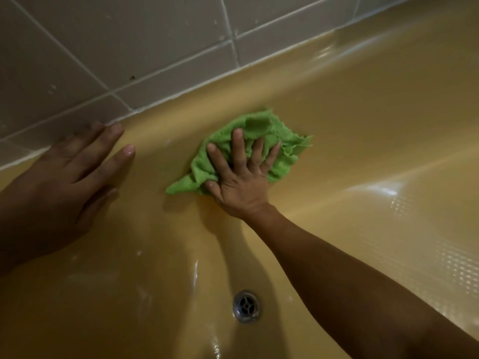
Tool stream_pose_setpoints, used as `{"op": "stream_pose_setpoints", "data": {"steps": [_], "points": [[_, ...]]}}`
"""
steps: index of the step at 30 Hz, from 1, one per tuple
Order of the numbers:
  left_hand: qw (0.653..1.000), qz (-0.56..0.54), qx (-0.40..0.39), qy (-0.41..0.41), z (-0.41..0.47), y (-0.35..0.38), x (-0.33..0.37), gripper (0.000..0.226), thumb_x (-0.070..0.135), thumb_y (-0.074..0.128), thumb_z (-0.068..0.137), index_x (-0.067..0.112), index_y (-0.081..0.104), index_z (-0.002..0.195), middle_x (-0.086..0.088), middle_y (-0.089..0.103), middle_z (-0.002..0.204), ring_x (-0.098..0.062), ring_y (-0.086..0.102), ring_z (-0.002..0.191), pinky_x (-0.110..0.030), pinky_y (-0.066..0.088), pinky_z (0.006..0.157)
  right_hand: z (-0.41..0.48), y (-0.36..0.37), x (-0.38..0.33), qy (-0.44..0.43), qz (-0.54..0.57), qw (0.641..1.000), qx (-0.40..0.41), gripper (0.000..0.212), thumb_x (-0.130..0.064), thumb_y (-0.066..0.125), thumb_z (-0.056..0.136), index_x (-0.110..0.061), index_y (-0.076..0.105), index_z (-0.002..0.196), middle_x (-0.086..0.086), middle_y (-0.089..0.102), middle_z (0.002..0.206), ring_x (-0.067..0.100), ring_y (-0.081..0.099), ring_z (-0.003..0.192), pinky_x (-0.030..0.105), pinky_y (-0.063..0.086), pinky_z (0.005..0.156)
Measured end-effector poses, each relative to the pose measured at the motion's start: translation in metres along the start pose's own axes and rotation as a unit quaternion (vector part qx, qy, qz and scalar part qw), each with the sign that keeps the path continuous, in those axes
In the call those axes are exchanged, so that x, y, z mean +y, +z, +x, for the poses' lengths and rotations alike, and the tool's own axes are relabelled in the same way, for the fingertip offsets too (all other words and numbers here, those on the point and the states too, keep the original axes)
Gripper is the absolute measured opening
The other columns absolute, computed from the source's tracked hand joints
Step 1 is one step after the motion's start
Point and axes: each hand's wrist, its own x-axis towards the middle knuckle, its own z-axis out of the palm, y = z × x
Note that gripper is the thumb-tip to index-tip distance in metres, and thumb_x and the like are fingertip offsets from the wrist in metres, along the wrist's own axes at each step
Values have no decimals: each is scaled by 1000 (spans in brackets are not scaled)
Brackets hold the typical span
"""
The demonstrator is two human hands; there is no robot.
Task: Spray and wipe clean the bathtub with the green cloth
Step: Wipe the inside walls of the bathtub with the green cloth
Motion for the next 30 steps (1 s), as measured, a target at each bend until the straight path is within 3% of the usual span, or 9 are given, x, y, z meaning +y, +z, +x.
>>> {"op": "stream_pose_setpoints", "data": {"steps": [5, 9, 12, 14, 17, 21, 23, 26, 30], "points": [[1000, -7, -3, -31, -3, 10, 0, 64, 31, 44, 101, -2, 38, 155, -18, 15, 170, -41, 16, 157, -69, 26, 118, -30, 0, 60, 76, 3, 996, -37, 99, -65, 46, 88, -43, -23, 156, 0, -43, 159, 35, -35, 148, 67, -16, 113], [1000, 3, 3, 9, 7, 5, 2, 60, 26, 44, 100, -6, 41, 152, -19, 17, 170, -42, 16, 157, -56, 17, 125, -7, -19, 71, 182, 75, 980, -10, 108, -61, 51, 84, -41, -30, 153, 1, -50, 154, 45, -24, 148, 73, -16, 113], [999, 18, 1, 44, 21, 3, -1, 64, 24, 49, 98, -6, 36, 153, -21, 18, 169, -43, 15, 157, -53, 15, 126, 22, -35, 53, 225, 113, 967, 27, 101, -64, 44, 88, -41, -31, 152, 18, -33, 161, 44, -29, 146, 79, -11, 109], [998, 27, 7, 56, 26, 2, 1, 64, 23, 50, 97, -7, 36, 153, -22, 18, 169, -43, 16, 157, -51, 14, 127, 36, -43, 37, 207, 106, 972, 35, 102, -64, 45, 88, -42, -32, 151, 18, -33, 161, 44, -30, 145, 78, -13, 109], [997, 34, 17, 61, 33, 4, 2, 63, 23, 51, 98, -9, 38, 151, -23, 19, 169, -44, 18, 156, -53, 16, 126, 40, -43, 19, 84, 43, 995, 14, 101, -68, 45, 88, -44, -31, 151, 1, -47, 156, 40, -38, 144, 78, -15, 109], [999, 28, -1, 23, 30, 16, -4, 66, 40, 37, 108, -11, 40, 149, -24, 21, 167, -46, 19, 155, -60, 20, 124, 16, -24, 30, -101, -39, 994, -15, 80, -67, 37, 99, -45, -13, 157, -5, -34, 164, 35, -35, 149, 71, -18, 112], [999, 39, -20, 9, 28, 21, -5, 68, 47, 44, 107, -8, 47, 148, -25, 22, 167, -46, 20, 155, -62, 23, 124, -6, -12, 53, -137, -72, 987, -29, 68, -64, 30, 102, -47, -4, 158, -7, -28, 166, 33, -30, 151, 66, -18, 117], [999, 31, -17, 5, 27, 22, -3, 72, 55, 39, 107, -5, 53, 145, -24, 21, 167, -44, 20, 155, -59, 22, 125, -40, 1, 98, -90, -89, 991, -50, 70, -64, 33, 101, -47, -1, 160, -6, -25, 168, 33, -26, 153, 66, -11, 118], [999, 14, -11, 28, 34, 19, -3, 65, 30, 49, 99, -9, 40, 150, -21, 19, 169, -43, 18, 156, -62, 22, 123, -46, -6, 137, 50, -34, 997, -48, 91, -69, 40, 93, -41, -19, 158, 1, -42, 160, 35, -34, 149, 75, -5, 112]]}}
